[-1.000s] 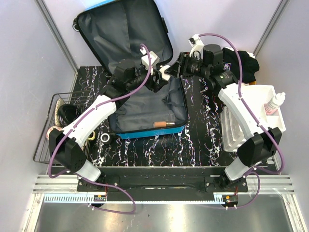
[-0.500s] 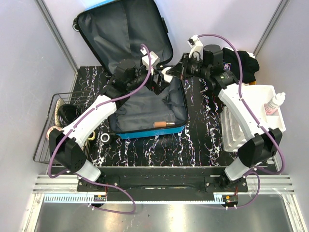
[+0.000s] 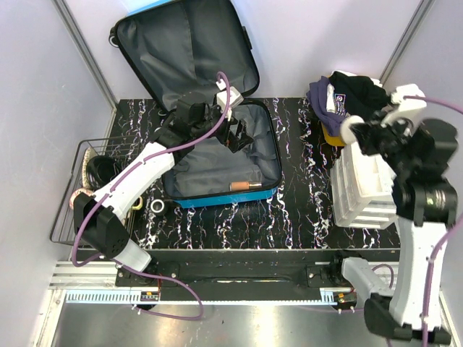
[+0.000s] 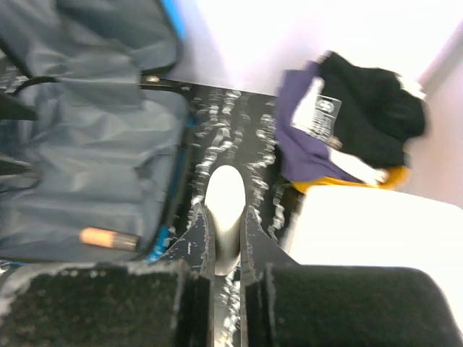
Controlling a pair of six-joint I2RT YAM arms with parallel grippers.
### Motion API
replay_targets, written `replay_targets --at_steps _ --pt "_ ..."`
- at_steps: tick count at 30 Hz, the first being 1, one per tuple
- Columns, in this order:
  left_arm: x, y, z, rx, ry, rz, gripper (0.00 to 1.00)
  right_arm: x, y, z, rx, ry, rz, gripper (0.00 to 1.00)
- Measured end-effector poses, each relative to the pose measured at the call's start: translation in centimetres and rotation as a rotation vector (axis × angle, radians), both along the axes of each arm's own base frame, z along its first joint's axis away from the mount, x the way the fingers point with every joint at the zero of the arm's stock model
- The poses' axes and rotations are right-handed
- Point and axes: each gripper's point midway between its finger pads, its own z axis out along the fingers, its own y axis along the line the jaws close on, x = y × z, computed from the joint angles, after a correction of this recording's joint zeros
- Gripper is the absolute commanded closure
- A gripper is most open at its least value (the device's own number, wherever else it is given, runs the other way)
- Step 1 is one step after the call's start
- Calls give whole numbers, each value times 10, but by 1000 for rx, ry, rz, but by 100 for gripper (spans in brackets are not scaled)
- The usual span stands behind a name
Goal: Open, take out, and arrange the luggage
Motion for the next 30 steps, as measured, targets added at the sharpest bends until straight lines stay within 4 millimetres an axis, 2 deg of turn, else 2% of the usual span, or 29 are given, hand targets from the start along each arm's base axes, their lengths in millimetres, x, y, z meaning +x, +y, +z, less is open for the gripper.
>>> replay_targets --at_steps 3,6,9,11,16,21,25,30 --pt "-4 -3 0 -6 8 -24 1 -33 -31 -2 -59 -13 -118 100" --pt "-9 -6 1 -16 20 -46 1 -58 -55 -14 -120 22 -226 100" --pt "-13 -9 1 -27 33 -57 1 -67 -69 -28 -168 83 -286 100" --pt "-14 -11 0 -34 38 -64 1 -68 -78 -40 -204 124 -313 100" --pt "-23 -12 -17 -30 80 -89 1 -60 -91 -85 -246 280 -325 100" --pt "-31 -11 -25 -37 113 -100 1 -36 -99 -101 -268 349 -306 100" --pt "-44 -10 -23 -51 126 -132 1 -31 -101 -99 -309 340 -287 100" --pt "-52 -12 -20 -68 136 -170 1 -20 -112 -83 -346 298 -308 100"
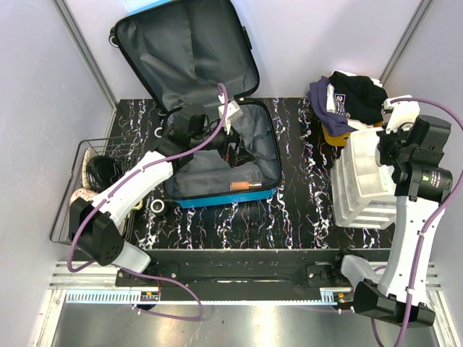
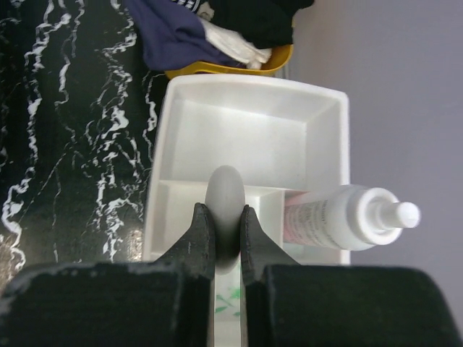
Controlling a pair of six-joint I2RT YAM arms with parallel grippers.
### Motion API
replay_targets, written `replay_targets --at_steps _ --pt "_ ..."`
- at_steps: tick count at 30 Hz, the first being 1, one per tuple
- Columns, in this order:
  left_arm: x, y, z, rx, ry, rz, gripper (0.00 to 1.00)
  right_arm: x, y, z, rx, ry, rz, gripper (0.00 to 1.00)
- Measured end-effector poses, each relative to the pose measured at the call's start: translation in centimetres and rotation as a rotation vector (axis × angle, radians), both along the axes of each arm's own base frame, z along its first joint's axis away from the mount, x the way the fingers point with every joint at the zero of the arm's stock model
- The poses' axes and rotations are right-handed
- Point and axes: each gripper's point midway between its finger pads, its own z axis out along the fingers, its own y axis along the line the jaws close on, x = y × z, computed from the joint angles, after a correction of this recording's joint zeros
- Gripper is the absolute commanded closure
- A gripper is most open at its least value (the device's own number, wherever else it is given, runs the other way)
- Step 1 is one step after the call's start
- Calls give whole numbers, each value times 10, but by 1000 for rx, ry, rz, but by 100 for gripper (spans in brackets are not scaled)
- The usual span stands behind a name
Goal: Open, take out, and arrange the luggage
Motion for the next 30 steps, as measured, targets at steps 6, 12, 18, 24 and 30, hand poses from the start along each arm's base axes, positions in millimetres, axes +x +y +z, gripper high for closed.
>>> replay_targets --at_steps 6,12,18,24,30 --pt "-3 -1 1 -5 3 -16 1 9 -15 13 -34 -77 -50 100" --pt "-4 -1 1 -6 4 -22 1 5 -39 -1 -7 -78 -148 100" --pt "-4 -1 1 -6 5 -24 1 2 -55 -24 74 -69 -229 100" --pt "-3 -3 -4 -1 16 -26 1 1 -56 -39 152 -63 -274 94" --pt "-1 -4 -11 8 33 -26 1 2 -56 -46 184 -58 -292 76"
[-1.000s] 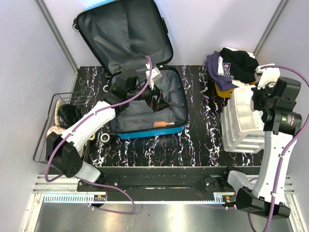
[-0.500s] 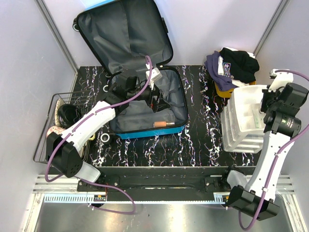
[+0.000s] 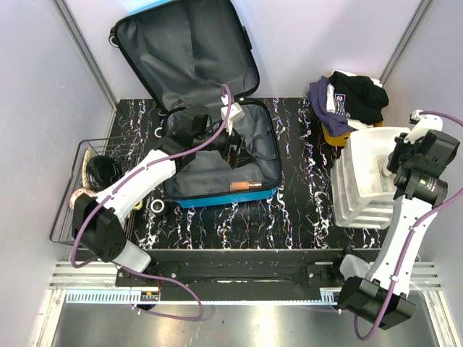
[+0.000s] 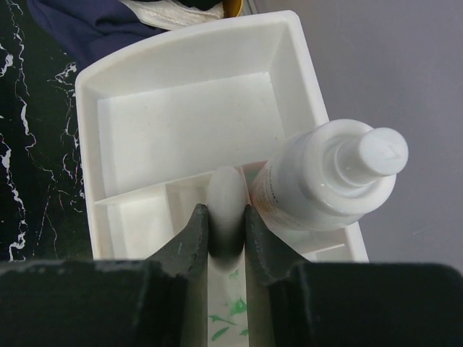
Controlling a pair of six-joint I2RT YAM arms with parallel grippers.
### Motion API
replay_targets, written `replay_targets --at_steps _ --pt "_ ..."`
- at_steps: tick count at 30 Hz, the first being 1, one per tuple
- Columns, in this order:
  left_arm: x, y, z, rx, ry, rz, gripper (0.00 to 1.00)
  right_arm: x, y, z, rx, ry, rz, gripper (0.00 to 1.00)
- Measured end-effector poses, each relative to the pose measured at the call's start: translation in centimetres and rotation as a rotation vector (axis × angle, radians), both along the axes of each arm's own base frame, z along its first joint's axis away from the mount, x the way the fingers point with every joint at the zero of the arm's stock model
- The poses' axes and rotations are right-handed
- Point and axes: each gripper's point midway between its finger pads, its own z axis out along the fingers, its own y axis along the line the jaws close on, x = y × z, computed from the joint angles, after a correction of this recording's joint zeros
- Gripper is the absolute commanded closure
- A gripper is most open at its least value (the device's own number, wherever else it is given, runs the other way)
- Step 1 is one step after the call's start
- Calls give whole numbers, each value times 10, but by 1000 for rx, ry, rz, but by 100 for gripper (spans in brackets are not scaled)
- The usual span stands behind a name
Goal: Open, take out, and arrange the luggage
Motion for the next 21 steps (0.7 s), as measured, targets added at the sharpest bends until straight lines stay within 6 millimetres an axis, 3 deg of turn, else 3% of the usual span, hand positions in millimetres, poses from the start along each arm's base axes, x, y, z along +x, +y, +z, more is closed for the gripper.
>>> replay_targets --at_steps 8,12,21 --pt "0 0 -3 4 7 0 1 3 1 6 15 -34 -6 39" --pt "1 0 -8 20 26 5 1 3 4 17 18 -58 -2 31" --pt "1 13 -48 165 48 -2 1 7 11 93 -12 -213 25 17"
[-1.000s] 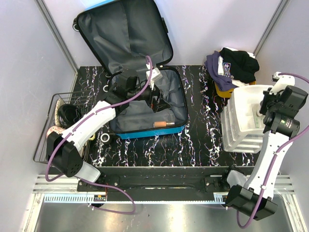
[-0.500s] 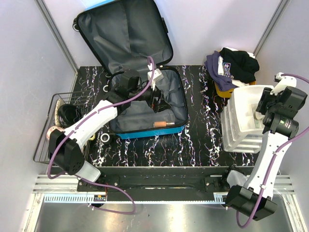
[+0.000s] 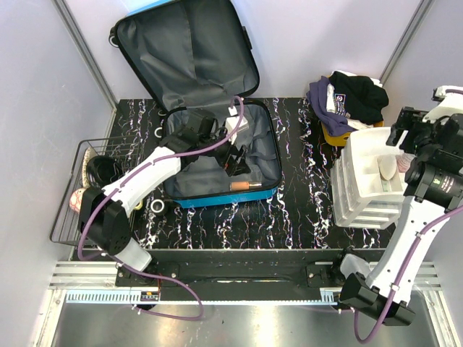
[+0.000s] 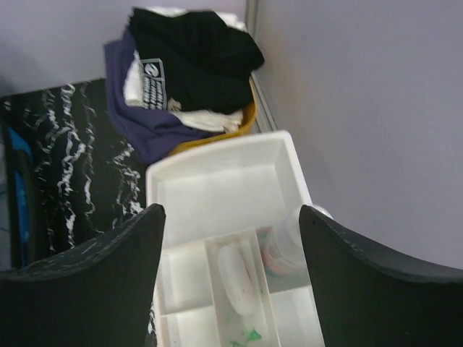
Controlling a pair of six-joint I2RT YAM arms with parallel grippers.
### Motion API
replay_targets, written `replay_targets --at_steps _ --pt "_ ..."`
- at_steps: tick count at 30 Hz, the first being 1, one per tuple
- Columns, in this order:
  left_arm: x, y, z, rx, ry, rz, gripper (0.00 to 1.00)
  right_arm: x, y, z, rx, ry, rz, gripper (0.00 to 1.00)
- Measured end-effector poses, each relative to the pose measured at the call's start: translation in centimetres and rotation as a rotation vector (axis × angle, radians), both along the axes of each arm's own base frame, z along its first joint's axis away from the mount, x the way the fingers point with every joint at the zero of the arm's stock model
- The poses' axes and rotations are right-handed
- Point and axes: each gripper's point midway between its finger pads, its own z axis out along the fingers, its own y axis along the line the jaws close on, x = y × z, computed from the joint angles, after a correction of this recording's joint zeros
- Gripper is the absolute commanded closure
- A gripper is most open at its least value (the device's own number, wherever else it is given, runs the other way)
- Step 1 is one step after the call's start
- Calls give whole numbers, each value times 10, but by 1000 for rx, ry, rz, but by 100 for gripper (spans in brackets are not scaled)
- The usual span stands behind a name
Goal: Open, take out, and arrange the luggage
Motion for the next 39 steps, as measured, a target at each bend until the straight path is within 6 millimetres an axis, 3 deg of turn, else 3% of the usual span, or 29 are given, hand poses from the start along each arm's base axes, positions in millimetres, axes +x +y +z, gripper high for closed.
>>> replay_targets --at_steps 3,10,15,18,22,24,28,35,37,39 --pt "-1 8 -20 83 -11 -32 1 5 10 22 1 -47 57 16" --pt "6 27 -82 327 -8 -152 21 30 31 44 88 -75 214 13" --pt "8 45 -132 491 26 -228 26 60 42 22 173 -10 302 11" --pt "7 60 -160 589 49 -263 32 78 60 6 194 38 370 11" --pt "10 75 -187 680 69 -290 37 95 86 -10 201 82 457 10" --pt "14 79 -198 714 80 -300 47 102 94 -15 203 96 485 9" --pt "27 82 -203 734 76 -281 65 120 107 -32 218 129 536 9" --pt "43 88 -189 663 148 -179 82 133 135 -75 253 225 624 10" --pt "46 89 -183 641 157 -145 83 133 147 -86 263 253 664 11" --pt "52 89 -174 622 137 -112 70 132 158 -96 275 277 704 11"
